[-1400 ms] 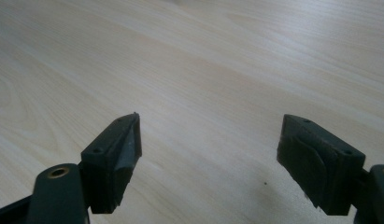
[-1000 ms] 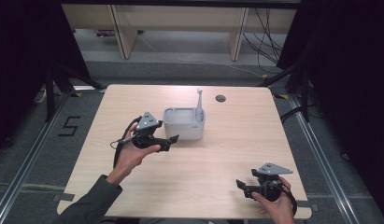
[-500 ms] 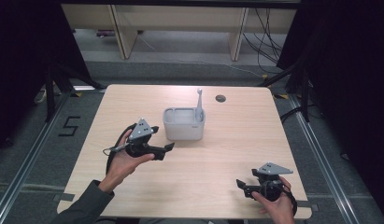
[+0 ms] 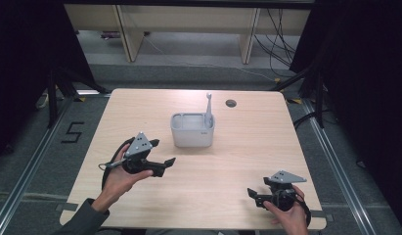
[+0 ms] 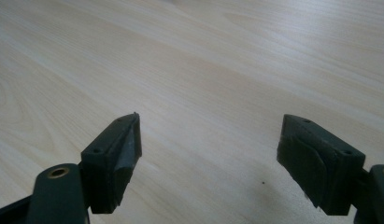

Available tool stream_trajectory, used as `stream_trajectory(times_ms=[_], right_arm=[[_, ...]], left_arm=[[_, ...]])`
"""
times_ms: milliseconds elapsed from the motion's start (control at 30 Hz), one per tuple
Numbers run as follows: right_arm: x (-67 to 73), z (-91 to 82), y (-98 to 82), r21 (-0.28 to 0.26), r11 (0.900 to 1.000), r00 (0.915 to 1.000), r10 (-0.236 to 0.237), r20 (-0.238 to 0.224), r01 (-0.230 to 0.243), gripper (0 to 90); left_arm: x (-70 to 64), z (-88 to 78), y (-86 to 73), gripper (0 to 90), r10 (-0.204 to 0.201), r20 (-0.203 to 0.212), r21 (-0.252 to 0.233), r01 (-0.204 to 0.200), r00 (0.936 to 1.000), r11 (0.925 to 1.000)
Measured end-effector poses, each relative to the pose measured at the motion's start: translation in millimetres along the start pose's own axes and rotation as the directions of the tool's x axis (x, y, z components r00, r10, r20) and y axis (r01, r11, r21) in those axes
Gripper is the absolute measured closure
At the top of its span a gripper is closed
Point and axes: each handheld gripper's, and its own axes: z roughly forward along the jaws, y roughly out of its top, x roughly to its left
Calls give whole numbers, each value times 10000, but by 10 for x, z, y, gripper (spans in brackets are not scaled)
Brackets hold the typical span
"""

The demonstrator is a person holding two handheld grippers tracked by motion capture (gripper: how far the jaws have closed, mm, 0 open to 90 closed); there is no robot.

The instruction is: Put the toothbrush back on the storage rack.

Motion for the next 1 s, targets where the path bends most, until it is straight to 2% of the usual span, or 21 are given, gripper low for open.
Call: stream_trajectory(times_ms=[67,267,800,867,900,933,967,1000], right_arm=[[-23,0,5,-68,9993,9992,-375,165,376,224],[-22,3,5,-55,9995,9995,-304,123,305,224],[-17,7,4,-64,9993,9991,-360,203,362,224],[-20,9,6,-61,9992,9991,-394,166,395,224],[-19,9,5,-46,9992,9991,-386,153,386,224],[-19,11,4,-85,9993,9992,-373,164,374,224],[-18,12,4,-92,9993,9992,-361,170,363,224],[-19,12,5,-88,9993,9992,-362,172,364,224]], left_arm=[[-4,-30,-34,150,7,20,39,-8,10000,10000],[-21,-107,-134,150,106,80,270,-108,9999,9996],[-10,-313,-353,150,139,-219,631,-125,9997,9979],[-14,-333,-391,150,201,-254,701,-183,9995,9974],[-7,-351,-426,150,425,-346,694,-401,9985,9968],[-6,-357,-440,150,437,-335,702,-412,9985,9967],[-7,-368,-455,150,414,-333,754,-388,9986,9964],[-21,-379,-482,151,209,-338,800,-182,9992,9966]])
